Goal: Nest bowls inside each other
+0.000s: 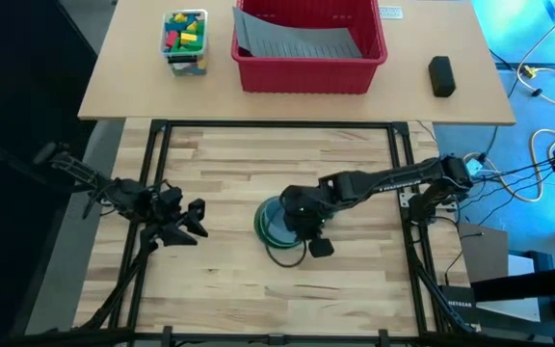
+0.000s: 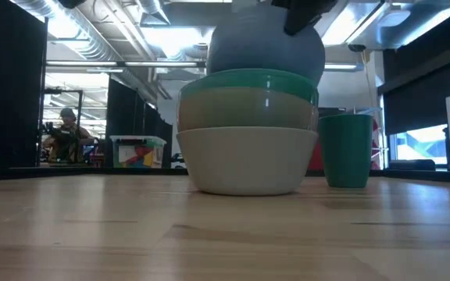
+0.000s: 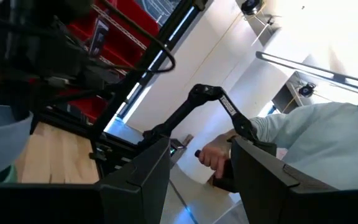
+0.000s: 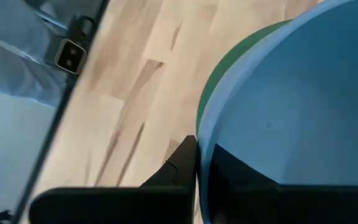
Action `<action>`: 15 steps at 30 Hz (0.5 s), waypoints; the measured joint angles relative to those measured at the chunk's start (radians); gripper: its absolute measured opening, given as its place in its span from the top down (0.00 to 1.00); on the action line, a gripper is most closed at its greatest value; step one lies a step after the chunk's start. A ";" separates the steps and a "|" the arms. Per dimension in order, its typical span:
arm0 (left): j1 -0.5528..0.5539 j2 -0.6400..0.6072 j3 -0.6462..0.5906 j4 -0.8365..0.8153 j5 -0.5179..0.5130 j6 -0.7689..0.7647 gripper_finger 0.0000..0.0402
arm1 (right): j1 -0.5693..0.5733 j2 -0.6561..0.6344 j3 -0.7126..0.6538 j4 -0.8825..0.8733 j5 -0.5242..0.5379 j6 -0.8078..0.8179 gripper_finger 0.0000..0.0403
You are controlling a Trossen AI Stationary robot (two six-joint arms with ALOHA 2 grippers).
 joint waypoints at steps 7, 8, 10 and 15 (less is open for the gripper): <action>0.030 0.000 0.000 -0.001 0.010 0.003 0.62 | 0.050 0.009 0.000 -0.038 0.084 -0.084 0.83; 0.031 0.000 0.000 -0.001 0.011 0.003 0.62 | 0.056 0.010 0.000 -0.043 0.102 -0.090 0.81; 0.032 0.000 0.000 -0.001 0.011 0.003 0.62 | 0.062 0.010 0.000 -0.048 0.126 -0.091 0.76; 0.032 0.000 0.000 -0.006 0.011 -0.001 0.62 | 0.059 0.010 0.000 -0.051 0.147 -0.088 0.69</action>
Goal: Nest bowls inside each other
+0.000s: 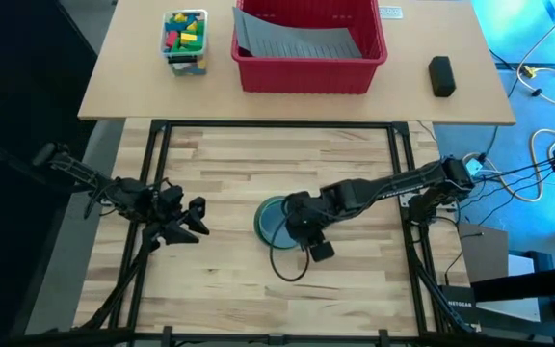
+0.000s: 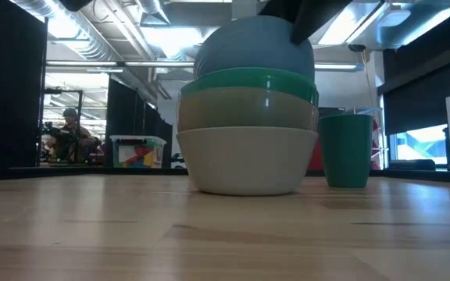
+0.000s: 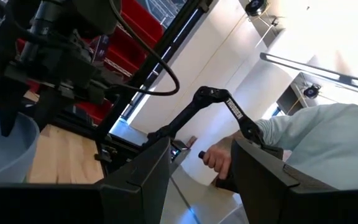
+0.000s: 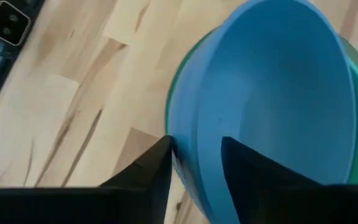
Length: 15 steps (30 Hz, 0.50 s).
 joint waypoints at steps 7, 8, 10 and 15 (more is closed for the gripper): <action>0.013 0.005 0.000 -0.003 0.000 -0.002 0.62 | 0.001 0.000 0.000 0.002 0.017 0.005 0.75; 0.014 0.005 0.000 -0.003 0.000 -0.002 0.62 | 0.001 0.000 0.000 0.002 0.018 0.005 0.76; 0.015 0.006 0.000 -0.003 0.000 -0.001 0.62 | 0.001 0.000 0.000 0.002 0.019 0.006 0.79; 0.020 0.008 0.000 -0.002 0.000 0.001 0.62 | 0.001 0.000 0.000 0.002 0.023 0.006 0.85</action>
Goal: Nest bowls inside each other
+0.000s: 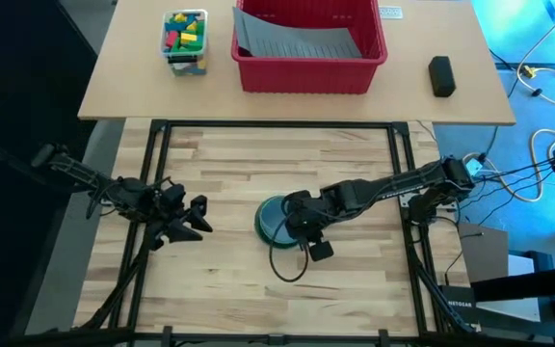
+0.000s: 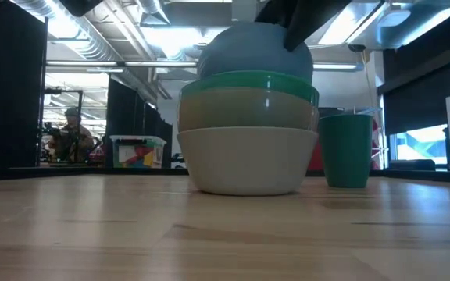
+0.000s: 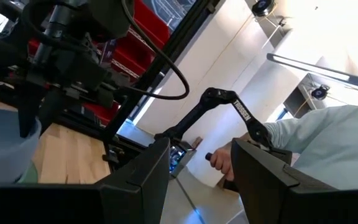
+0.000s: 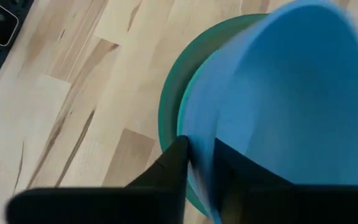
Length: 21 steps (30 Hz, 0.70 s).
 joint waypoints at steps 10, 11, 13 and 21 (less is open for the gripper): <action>0.006 0.002 0.000 -0.003 0.000 0.001 0.62 | 0.000 0.000 0.000 0.001 0.004 0.001 0.91; 0.006 0.003 0.000 -0.007 0.000 0.001 0.62 | 0.000 0.000 0.000 0.001 -0.003 0.001 0.88; 0.006 0.003 0.000 -0.012 0.000 0.001 0.62 | 0.000 0.000 0.000 0.003 -0.017 0.001 0.82; 0.006 0.004 0.000 -0.016 0.000 0.001 0.62 | -0.001 0.000 0.000 0.002 -0.018 0.032 0.61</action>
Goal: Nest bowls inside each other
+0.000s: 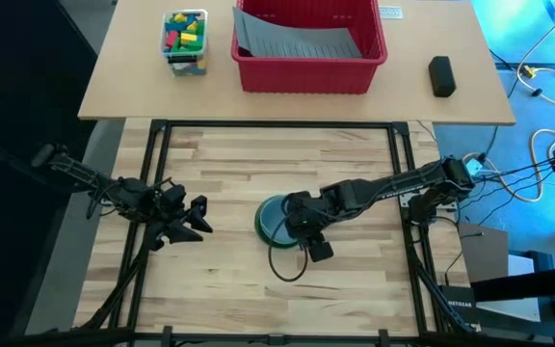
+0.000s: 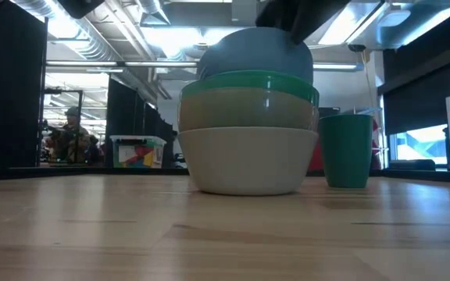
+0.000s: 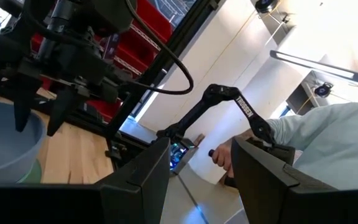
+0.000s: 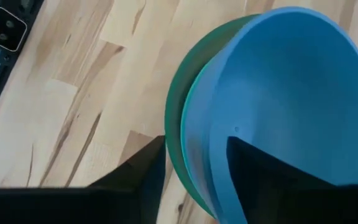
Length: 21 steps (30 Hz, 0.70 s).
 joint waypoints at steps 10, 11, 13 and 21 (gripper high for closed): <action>0.000 0.017 0.000 -0.004 0.000 -0.009 0.62 | 0.035 -0.009 0.012 0.012 -0.022 0.078 0.78; 0.000 0.019 0.000 -0.004 0.000 -0.010 0.62 | 0.039 -0.010 0.013 0.014 -0.024 0.086 0.80; 0.000 0.023 0.000 -0.005 0.000 -0.012 0.62 | 0.046 -0.012 0.015 0.016 -0.029 0.102 0.83; 0.000 0.047 0.000 -0.005 0.000 -0.019 0.62 | 0.059 -0.015 0.019 0.020 -0.040 0.144 0.96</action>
